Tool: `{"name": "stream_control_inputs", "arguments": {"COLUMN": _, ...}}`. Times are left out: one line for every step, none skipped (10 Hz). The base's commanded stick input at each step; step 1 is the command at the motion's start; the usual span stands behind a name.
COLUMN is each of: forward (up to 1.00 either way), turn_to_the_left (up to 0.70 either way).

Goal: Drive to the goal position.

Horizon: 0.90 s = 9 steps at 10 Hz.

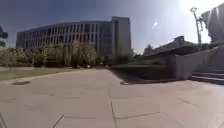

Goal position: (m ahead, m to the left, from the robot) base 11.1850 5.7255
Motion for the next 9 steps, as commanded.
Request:
{"name": "stream_control_inputs", "arguments": {"forward": 1.0, "turn_to_the_left": 0.23}}
{"name": "stream_control_inputs", "arguments": {"forward": 1.0, "turn_to_the_left": 0.02}}
{"name": "stream_control_inputs", "arguments": {"forward": 1.0, "turn_to_the_left": 0.0}}
{"name": "stream_control_inputs", "arguments": {"forward": 1.0, "turn_to_the_left": 0.0}}
{"name": "stream_control_inputs", "arguments": {"forward": 1.0, "turn_to_the_left": 0.0}}
{"name": "stream_control_inputs", "arguments": {"forward": 1.0, "turn_to_the_left": 0.0}}
{"name": "stream_control_inputs", "arguments": {"forward": 1.0, "turn_to_the_left": 0.0}}
{"name": "stream_control_inputs", "arguments": {"forward": 1.0, "turn_to_the_left": 0.0}}
{"name": "stream_control_inputs", "arguments": {"forward": 1.0, "turn_to_the_left": -0.04}}
